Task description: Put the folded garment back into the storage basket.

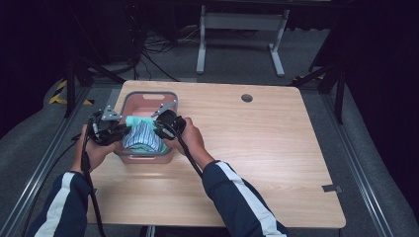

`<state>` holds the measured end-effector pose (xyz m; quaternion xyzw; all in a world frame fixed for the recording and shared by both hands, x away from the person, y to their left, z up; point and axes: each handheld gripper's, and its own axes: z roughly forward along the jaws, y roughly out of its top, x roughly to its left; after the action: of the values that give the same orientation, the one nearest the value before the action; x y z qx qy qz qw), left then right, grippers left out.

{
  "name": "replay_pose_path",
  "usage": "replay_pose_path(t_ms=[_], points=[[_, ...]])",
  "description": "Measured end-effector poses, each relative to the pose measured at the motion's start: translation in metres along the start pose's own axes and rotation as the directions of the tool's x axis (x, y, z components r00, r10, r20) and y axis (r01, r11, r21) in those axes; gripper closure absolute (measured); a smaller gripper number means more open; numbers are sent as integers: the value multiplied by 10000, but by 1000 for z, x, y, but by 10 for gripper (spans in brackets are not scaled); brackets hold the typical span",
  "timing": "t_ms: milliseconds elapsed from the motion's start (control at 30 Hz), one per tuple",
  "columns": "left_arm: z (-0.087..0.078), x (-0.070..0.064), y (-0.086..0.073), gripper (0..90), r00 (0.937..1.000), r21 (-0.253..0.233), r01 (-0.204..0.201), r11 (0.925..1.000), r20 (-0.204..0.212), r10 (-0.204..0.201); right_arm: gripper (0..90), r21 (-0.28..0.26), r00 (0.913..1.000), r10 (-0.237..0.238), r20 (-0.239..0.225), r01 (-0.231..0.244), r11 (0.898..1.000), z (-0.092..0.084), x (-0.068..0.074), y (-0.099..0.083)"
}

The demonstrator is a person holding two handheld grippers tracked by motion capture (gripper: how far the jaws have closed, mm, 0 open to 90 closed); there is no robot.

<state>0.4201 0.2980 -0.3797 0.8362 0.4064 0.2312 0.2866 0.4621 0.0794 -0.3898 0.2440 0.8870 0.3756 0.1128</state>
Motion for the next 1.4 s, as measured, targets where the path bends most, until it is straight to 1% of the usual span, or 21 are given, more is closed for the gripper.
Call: replay_pose_path(t_ms=[100, 133, 233, 300, 333, 400, 433, 500, 533, 633, 700, 867, 967, 1000, 1033, 1100, 1133, 1167, 1200, 1333, 1400], points=[[1, -3, -1, 776, 9999, 30, -31, 10000, -137, 32, 799, 74, 10000, 27, -31, -27, 10000, 1, -1, -1], [0, -3, 0, 767, 9999, 152, -66, 9999, -143, 69, 798, 101, 10000, 27, 47, -28, 9999, 1, -1, -1], [0, -3, -1, 733, 9997, -24, -25, 10000, -225, 24, 786, 158, 9999, 80, 70, -81, 9998, 3, -2, -3], [-1, -4, 0, 729, 9998, 95, -109, 9999, -188, 111, 772, 164, 9998, 172, 106, -174, 9997, 4, -3, -4], [-1, -5, 0, 726, 9998, 28, -40, 10000, -179, 41, 766, 166, 9997, 220, 90, -222, 9996, 5, -3, -5], [-2, -6, 0, 725, 9995, -100, -167, 9998, -264, 165, 731, 188, 9995, 265, 164, -268, 9995, 5, -4, -6], [-2, -7, 1, 726, 9996, -147, -153, 9998, -243, 150, 731, 214, 9992, 332, 210, -337, 9992, 5, -5, -6], [-3, -7, 2, 727, 9998, -12, -156, 9999, -109, 156, 733, 177, 9992, 342, 213, -346, 9992, 4, -6, -6], [-2, -8, 1, 728, 9996, -167, -188, 9997, -213, 184, 736, 172, 9992, 341, 208, -345, 9993, 4, -6, -7], [-2, -11, 3, 731, 9997, -2, -216, 9998, -118, 216, 738, 144, 9992, 356, 153, -358, 9993, 2, -7, -8], [-1, -11, 3, 732, 9996, -83, -268, 9996, -125, 267, 739, 109, 9993, 330, 153, -332, 9994, 2, -7, -9], [-2, -14, 3, 728, 9998, -193, -211, 9996, -64, 210, 722, 92, 9993, 276, 236, -278, 9996, 0, -8, -10], [-2, -15, 3, 704, 9996, -300, -247, 9992, -153, 242, 705, 46, 9992, 275, 286, -276, 9996, -3, -10, -12], [-4, -17, 4, 698, 9998, -410, -171, 9990, -103, 167, 700, 43, 9991, 275, 329, -277, 9996, -4, -11, -13], [-5, -17, 5, 692, 9997, -447, -249, 9987, -86, 245, 697, 50, 9990, 284, 350, -286, 9996, -6, -12, -14], [-7, -20, 6, 687, 9998, -567, -172, 9982, -39, 170, 691, 53, 9991, 272, 320, -274, 9996, -9, -14, -15], [-7, -20, 6, 686, 9997, -664, -238, 9975, -94, 232, 687, 31, 9993, 198, 304, -199, 9998, -11, -15, -16], [-9, -23, 8, 686, 10000, -687, -73, 9976, -54, 70, 686, 17, 9993, 199, 323, -200, 9998, -12, -15, -16], [-9, -23, 8, 686, 9998, -779, -193, 9968, -74, 188, 686, -11, 9993, 154, 355, -154, 9999, -16, -17, -17], [-12, -30, 12, 677, 9997, -904, -243, 9956, 30, 247, 683, 12, 9989, 55, 455, -56, 10000, -24, -19, -18], [-14, -35, 15, 663, 9993, -986, -376, 9944, -30, 375, 678, 38, 9986, -17, 532, 15, 10000, -29, -21, -20]])
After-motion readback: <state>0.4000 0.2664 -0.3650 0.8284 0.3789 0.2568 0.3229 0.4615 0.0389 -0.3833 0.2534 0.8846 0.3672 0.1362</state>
